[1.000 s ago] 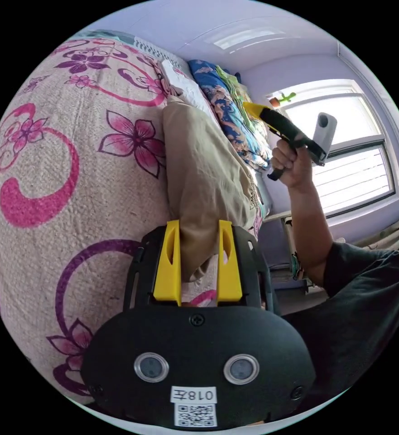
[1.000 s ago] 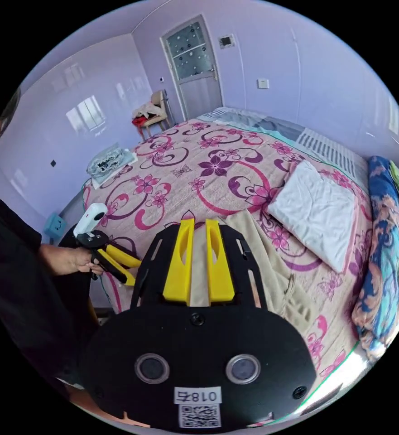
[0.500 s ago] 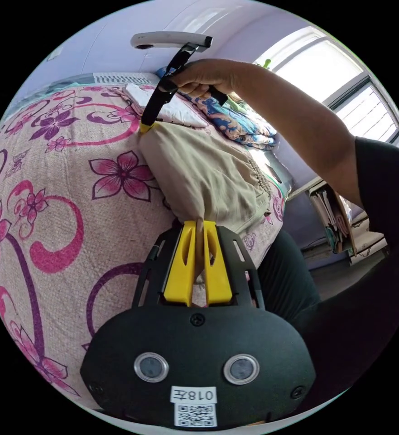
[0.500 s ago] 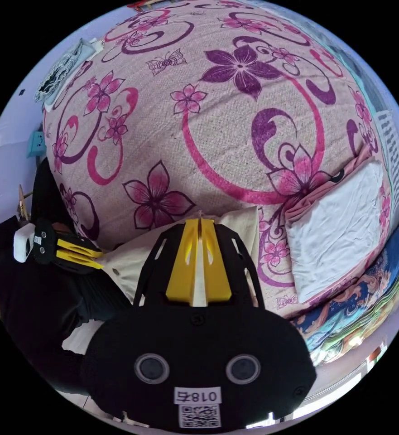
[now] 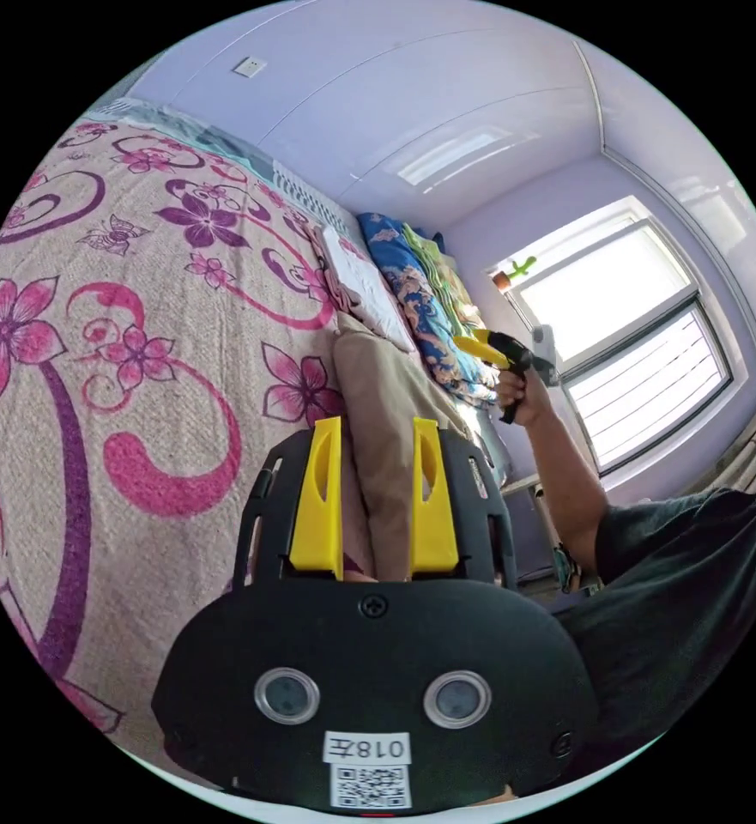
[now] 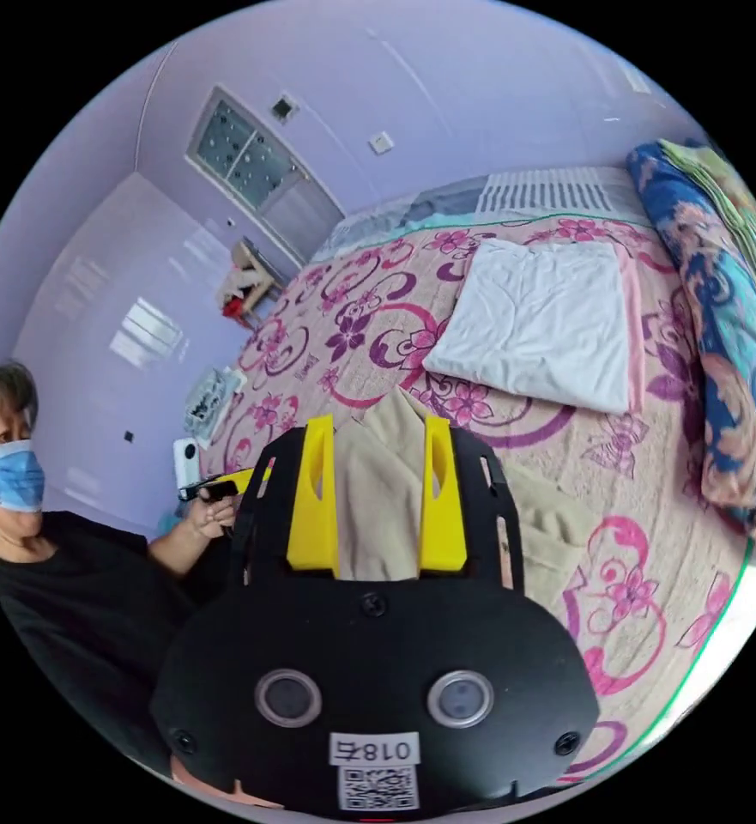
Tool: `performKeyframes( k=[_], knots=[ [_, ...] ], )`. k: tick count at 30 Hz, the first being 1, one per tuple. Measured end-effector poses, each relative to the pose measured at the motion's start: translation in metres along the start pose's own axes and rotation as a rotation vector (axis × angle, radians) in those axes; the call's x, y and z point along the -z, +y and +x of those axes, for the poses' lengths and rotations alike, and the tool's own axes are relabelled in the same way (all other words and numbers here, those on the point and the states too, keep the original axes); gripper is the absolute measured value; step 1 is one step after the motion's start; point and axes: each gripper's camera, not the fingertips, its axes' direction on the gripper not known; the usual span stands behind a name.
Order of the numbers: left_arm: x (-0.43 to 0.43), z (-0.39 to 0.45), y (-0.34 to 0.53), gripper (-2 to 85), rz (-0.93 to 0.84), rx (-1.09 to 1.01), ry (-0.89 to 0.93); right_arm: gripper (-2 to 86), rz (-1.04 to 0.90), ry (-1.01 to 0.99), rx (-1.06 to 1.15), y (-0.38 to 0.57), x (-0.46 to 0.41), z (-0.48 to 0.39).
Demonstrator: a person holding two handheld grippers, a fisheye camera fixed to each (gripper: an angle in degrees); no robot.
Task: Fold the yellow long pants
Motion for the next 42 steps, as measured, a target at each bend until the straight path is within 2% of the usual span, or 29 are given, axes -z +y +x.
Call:
performKeyframes(
  k=[4, 7, 10, 12, 15, 17, 19, 21, 23, 26, 27, 29, 36, 42],
  knots=[
    [-0.029, -0.05, -0.039, 16.1, 0.035, 0.06, 0.13, 19.6, 0.255, -0.047, -0.159, 0.102, 0.057, 0.055],
    [-0.067, -0.083, -0.063, 17.7, -0.025, 0.116, 0.094, 22.2, 0.429, -0.081, -0.264, 0.167, 0.073, 0.094],
    [-0.09, -0.105, -0.068, 18.3, -0.079, 0.179, 0.11, 23.7, 0.429, -0.096, -0.349, 0.201, 0.057, 0.134],
    [-0.093, -0.113, -0.07, 18.5, -0.099, 0.195, 0.161, 24.0, 0.373, -0.22, -0.378, 0.214, 0.03, 0.16],
    [-0.112, -0.118, -0.066, 18.4, -0.234, 0.178, 0.268, 23.4, 0.31, -0.294, -0.349, 0.225, -0.003, 0.17],
    [-0.111, -0.122, -0.06, 17.8, -0.237, 0.17, 0.244, 23.6, 0.33, -0.322, -0.343, 0.236, -0.009, 0.173],
    [-0.111, -0.135, -0.054, 16.3, -0.251, 0.181, 0.312, 23.6, 0.295, -0.452, -0.34, 0.245, -0.023, 0.177],
    [-0.117, -0.138, -0.049, 13.6, -0.313, 0.156, 0.354, 23.2, 0.25, -0.469, -0.323, 0.254, -0.043, 0.171],
    [-0.119, -0.132, -0.046, 10.0, -0.351, 0.093, 0.297, 22.2, 0.242, -0.483, -0.324, 0.256, -0.055, 0.17],
    [-0.11, -0.125, -0.038, 6.4, -0.34, 0.036, 0.246, 14.6, 0.17, -0.486, -0.307, 0.252, -0.086, 0.162],
    [-0.102, -0.121, -0.032, 6.0, -0.326, 0.003, 0.208, 10.3, 0.126, -0.44, -0.302, 0.25, -0.099, 0.157],
    [-0.084, -0.11, -0.021, 5.7, -0.29, -0.066, 0.147, 8.8, 0.103, -0.362, -0.248, 0.25, -0.113, 0.143],
    [0.019, -0.027, 0.055, 5.3, -0.013, -0.475, -0.107, 7.8, 0.243, 0.082, 0.02, 0.27, -0.154, 0.021],
    [0.173, 0.001, 0.127, 5.2, 0.243, -0.559, -0.325, 7.7, 0.332, 0.121, 0.219, 0.26, -0.226, -0.104]
  ],
)
